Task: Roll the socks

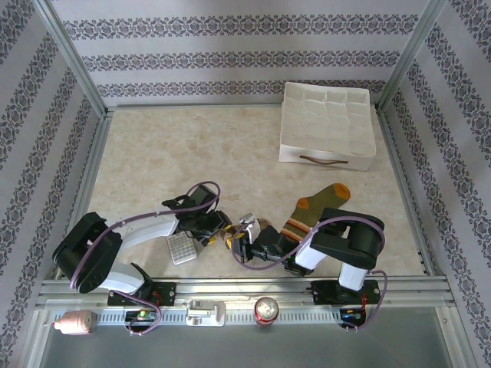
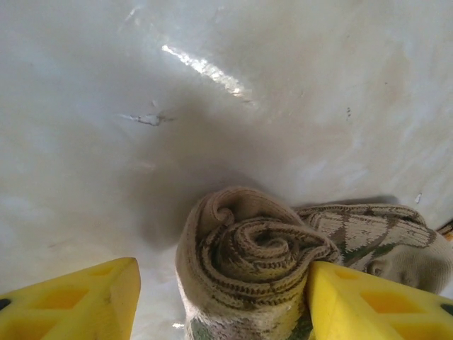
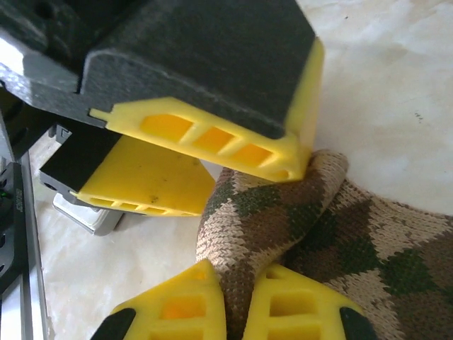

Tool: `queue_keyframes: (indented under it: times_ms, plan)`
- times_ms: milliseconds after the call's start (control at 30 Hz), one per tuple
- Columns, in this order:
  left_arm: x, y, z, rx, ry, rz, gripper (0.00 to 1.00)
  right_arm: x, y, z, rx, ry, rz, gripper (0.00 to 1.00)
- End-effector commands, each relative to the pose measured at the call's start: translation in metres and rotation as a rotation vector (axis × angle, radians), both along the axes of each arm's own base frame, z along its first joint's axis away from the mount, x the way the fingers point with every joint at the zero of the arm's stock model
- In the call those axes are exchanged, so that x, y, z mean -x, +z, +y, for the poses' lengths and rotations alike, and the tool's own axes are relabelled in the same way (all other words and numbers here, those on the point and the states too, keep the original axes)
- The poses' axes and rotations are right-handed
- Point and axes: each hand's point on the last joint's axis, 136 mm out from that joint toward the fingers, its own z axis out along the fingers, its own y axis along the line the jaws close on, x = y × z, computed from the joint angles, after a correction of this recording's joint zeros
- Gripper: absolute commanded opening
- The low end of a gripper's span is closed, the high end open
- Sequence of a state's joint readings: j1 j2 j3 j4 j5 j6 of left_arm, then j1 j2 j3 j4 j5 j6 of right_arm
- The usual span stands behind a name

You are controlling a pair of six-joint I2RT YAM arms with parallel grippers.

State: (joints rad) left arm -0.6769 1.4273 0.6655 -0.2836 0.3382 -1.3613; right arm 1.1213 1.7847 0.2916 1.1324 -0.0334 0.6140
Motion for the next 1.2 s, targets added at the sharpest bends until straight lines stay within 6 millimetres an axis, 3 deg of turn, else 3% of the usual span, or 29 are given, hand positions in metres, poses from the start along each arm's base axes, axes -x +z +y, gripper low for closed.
queue_keyframes:
  times_ms: [0,100,267,433,533,600,633,667,800,933,1033,1167]
  plan:
    - [-0.010,0.018,-0.002,-0.004,0.030,-0.069,0.66,0.061,-0.118,-0.096,0.488,0.039,0.315,0.00]
    - [-0.005,0.027,0.003,-0.005,0.050,-0.061,0.71,0.060,-0.118,-0.097,0.489,0.036,0.318,0.00]
    - [0.014,0.012,-0.002,0.013,0.013,0.041,0.69,0.060,-0.119,-0.097,0.489,0.044,0.325,0.00]
    - [0.007,0.002,-0.017,0.037,-0.020,0.052,0.64,0.060,-0.119,-0.097,0.489,0.046,0.329,0.00]
    - [0.008,-0.013,-0.023,0.016,-0.058,0.099,0.43,0.057,-0.118,-0.096,0.492,0.043,0.321,0.00]
    - [0.008,-0.023,-0.023,0.013,-0.056,0.125,0.09,0.053,-0.116,-0.092,0.513,0.059,0.306,0.00]
    - [0.008,-0.026,-0.020,0.007,-0.040,0.139,0.00,0.048,-0.113,-0.089,0.528,0.074,0.286,0.04]
    - [0.007,-0.029,-0.015,0.005,-0.012,0.154,0.00,0.040,-0.109,-0.083,0.534,0.094,0.257,0.11]
    - [-0.009,-0.025,0.027,-0.014,0.189,0.132,0.00,-0.009,-0.080,-0.054,0.560,0.220,0.136,0.33]
    - [-0.023,-0.008,0.064,-0.026,0.378,0.047,0.00,-0.056,-0.043,-0.021,0.576,0.427,-0.041,0.41]
    - [-0.025,-0.003,0.061,-0.020,0.393,0.023,0.00,-0.088,0.007,-0.003,0.565,0.533,-0.246,0.45]
    - [-0.011,-0.013,0.046,-0.107,0.331,0.079,0.00,-0.095,0.054,-0.007,0.517,0.479,-0.385,0.49]
